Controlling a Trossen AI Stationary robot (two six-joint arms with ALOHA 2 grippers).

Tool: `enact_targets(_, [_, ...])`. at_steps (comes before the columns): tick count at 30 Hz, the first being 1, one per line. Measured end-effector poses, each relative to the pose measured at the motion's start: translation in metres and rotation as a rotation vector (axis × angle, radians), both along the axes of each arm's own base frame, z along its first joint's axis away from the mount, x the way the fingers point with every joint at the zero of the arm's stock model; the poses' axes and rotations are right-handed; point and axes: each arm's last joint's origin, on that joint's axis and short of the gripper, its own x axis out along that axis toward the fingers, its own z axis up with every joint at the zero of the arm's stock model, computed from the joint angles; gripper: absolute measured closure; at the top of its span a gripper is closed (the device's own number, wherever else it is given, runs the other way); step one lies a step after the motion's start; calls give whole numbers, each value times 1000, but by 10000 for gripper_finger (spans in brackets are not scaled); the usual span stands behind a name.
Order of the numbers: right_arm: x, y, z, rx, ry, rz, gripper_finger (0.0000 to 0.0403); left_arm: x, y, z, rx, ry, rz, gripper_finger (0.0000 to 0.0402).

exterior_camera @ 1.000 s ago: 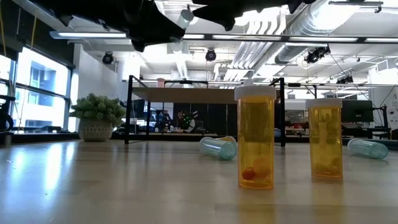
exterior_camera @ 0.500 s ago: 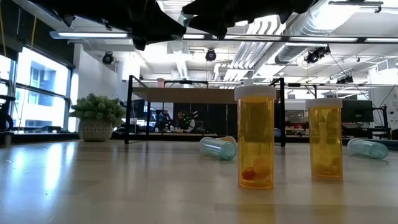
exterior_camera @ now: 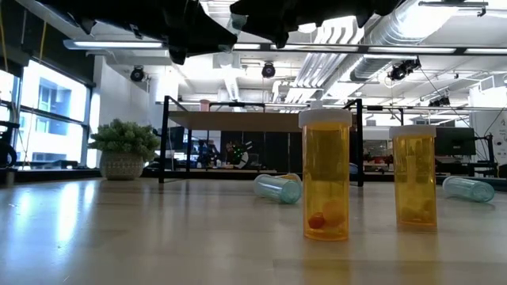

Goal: Pick and place medicine bottles onto shelf by color
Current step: Put the left blue pill bottle on the shelf

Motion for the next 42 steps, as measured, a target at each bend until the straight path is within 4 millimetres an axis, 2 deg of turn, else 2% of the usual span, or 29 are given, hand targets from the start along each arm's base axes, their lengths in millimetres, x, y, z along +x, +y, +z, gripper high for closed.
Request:
enact_targets(7, [0,0,0,0,1,-3,277,0,0,0,0,1,-1,300])
enact_targets(11, [0,0,0,-1,1,-5,294,0,0,0,0,0,-1,300])
enact_targets(23, [0,0,0,10,2,-4,292,0,0,0,-19,-6,2,298])
enact_targets(28, [0,-3,-1,9,14,-9,292,-1,0,-3,-41,16,13,275])
enact_targets(36, [-3,-25,-2,-23,21,-61,292,-2,4,-3,-33,11,148,206])
enact_targets(42, [-15,-53,6,-52,31,-145,292,-3,4,-3,-61,-8,183,180])
